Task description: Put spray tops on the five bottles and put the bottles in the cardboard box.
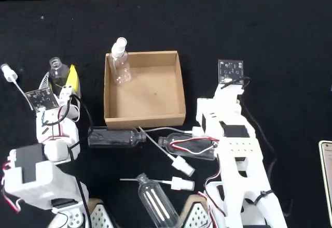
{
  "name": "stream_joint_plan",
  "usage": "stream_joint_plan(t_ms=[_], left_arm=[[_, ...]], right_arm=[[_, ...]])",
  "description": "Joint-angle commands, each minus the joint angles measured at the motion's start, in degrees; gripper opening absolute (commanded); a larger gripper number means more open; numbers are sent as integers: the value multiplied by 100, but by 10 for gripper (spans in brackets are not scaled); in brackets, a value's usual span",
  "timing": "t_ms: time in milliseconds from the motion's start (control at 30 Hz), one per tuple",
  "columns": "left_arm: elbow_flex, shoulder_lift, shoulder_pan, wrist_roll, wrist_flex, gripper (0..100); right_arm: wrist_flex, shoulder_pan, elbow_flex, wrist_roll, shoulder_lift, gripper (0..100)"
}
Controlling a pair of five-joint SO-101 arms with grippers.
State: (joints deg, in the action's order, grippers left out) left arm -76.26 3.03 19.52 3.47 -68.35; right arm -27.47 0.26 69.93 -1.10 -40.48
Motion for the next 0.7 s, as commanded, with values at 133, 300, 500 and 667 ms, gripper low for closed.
stream_joint_plan(t_ms=[133,300,500,667], left_arm=[[136,193,13,-273,-185,143],[101,202,13,-264,-185,238],[13,202,22,-264,-185,338],[-40,202,145,-264,-185,365]], right_arm=[[141,105,-40,18,-286,208],[141,105,-40,18,-295,208],[141,105,-40,18,-295,208],[141,105,-40,18,-295,208]])
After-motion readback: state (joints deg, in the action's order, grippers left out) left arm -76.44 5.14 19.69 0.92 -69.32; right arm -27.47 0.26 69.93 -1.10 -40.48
